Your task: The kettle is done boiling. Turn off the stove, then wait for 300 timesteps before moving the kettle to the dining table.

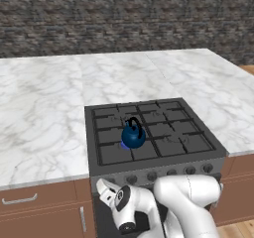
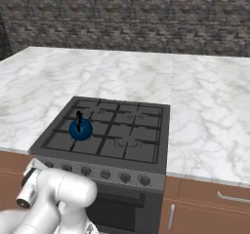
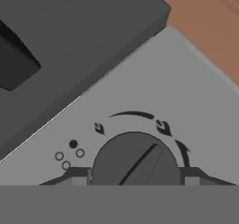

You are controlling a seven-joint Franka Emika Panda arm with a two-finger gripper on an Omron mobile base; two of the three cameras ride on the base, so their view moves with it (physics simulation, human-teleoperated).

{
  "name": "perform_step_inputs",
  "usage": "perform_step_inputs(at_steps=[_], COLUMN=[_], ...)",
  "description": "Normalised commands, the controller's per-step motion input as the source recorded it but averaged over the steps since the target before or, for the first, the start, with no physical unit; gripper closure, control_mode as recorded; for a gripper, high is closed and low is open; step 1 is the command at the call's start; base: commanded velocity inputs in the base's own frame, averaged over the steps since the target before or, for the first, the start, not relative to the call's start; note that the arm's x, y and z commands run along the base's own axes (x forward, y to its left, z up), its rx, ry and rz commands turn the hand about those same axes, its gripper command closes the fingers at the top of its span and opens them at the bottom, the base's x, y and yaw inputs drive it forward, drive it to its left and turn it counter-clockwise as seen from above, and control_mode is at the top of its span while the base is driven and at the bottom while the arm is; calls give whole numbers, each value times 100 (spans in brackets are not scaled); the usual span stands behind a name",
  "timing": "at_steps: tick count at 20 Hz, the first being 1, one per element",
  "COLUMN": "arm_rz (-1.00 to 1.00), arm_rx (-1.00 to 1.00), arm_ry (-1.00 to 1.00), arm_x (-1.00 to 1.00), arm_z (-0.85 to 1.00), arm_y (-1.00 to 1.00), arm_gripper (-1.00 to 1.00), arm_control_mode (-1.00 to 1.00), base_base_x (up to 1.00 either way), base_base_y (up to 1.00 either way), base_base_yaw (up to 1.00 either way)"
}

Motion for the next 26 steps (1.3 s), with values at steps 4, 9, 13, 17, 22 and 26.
perform_step_inputs(at_steps=[4, 9, 13, 17, 22, 26], arm_rz=[0, 0, 0, -3, -8, -10], arm_rx=[17, 9, 10, 11, 14, 15], arm_ry=[-2, 0, 0, 0, 0, 0], arm_x=[-9, -3, 0, 0, 0, 0], arm_z=[0, -5, -5, -8, -12, -11], arm_y=[-7, 0, 2, 12, 19, 23], arm_gripper=[100, 100, 100, 100, 100, 100], arm_control_mode=[-100, -100, -100, -100, -100, -100], base_base_x=[0, 0, 0, 0, 0, 0], base_base_y=[0, 0, 0, 0, 0, 0], base_base_yaw=[0, 0, 0, 0, 0, 0])
